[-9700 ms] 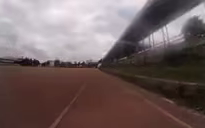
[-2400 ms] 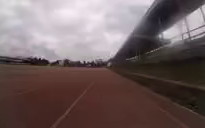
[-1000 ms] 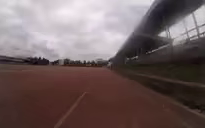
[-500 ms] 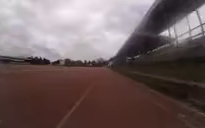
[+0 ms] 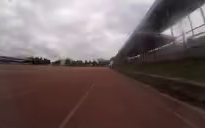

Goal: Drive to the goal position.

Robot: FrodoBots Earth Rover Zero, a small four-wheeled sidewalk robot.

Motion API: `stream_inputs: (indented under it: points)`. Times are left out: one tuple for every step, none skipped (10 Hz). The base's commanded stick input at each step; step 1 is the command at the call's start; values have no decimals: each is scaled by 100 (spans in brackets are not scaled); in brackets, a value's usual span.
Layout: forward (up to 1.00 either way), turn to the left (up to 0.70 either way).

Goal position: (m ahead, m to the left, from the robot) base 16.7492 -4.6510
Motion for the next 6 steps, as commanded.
stream_inputs:
  points:
    - [85,0]
    - [85,0]
    - [85,-7]
    - [85,-18]
    - [85,-22]
    - [85,-22]
